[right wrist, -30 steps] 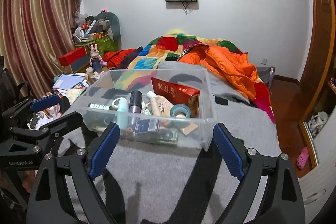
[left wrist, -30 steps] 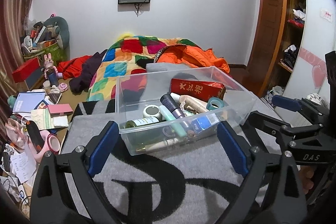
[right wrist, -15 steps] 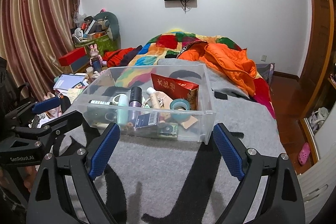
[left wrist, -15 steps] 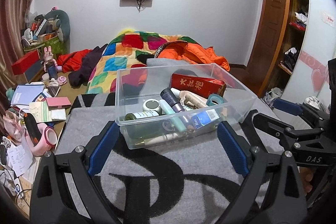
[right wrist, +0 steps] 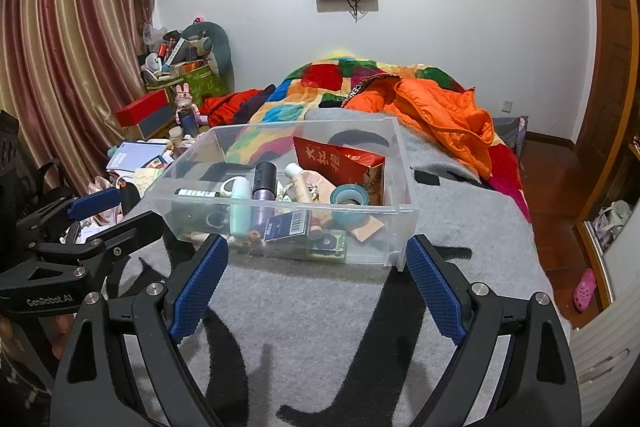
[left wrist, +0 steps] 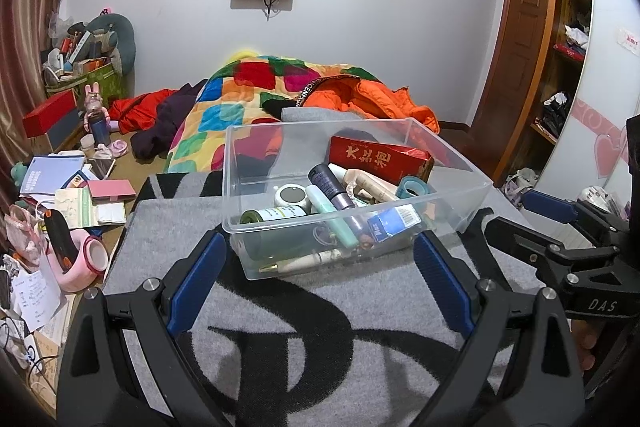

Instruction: Organize objects

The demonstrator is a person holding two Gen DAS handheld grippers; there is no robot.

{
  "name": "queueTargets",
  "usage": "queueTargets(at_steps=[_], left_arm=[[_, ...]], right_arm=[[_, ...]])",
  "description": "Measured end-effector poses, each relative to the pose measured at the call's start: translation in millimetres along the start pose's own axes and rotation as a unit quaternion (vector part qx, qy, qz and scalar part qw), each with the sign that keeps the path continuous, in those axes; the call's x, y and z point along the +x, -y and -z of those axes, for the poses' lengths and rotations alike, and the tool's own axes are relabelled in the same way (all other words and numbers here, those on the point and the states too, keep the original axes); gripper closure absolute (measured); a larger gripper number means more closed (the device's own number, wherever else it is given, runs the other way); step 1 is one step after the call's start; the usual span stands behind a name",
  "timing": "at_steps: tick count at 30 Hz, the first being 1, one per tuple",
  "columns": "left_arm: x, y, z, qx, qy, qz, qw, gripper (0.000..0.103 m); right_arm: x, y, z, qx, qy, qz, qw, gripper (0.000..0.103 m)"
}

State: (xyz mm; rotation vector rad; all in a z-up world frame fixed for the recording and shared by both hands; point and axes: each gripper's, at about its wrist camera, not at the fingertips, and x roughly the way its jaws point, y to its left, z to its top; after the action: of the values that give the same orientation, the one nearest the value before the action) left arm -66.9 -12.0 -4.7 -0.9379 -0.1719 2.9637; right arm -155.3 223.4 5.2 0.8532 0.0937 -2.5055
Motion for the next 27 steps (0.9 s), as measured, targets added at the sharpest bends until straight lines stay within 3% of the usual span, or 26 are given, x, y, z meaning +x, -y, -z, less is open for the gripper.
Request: queueTargets(at_steps=[27], left_arm=[[0.5, -0.1, 0.5, -0.006, -0.003, 0.01, 0.9999, 0.007]], right_arm=[[2.5, 3.0, 1.9, 0.014, -0.007, -0.013, 1.0, 0.014]])
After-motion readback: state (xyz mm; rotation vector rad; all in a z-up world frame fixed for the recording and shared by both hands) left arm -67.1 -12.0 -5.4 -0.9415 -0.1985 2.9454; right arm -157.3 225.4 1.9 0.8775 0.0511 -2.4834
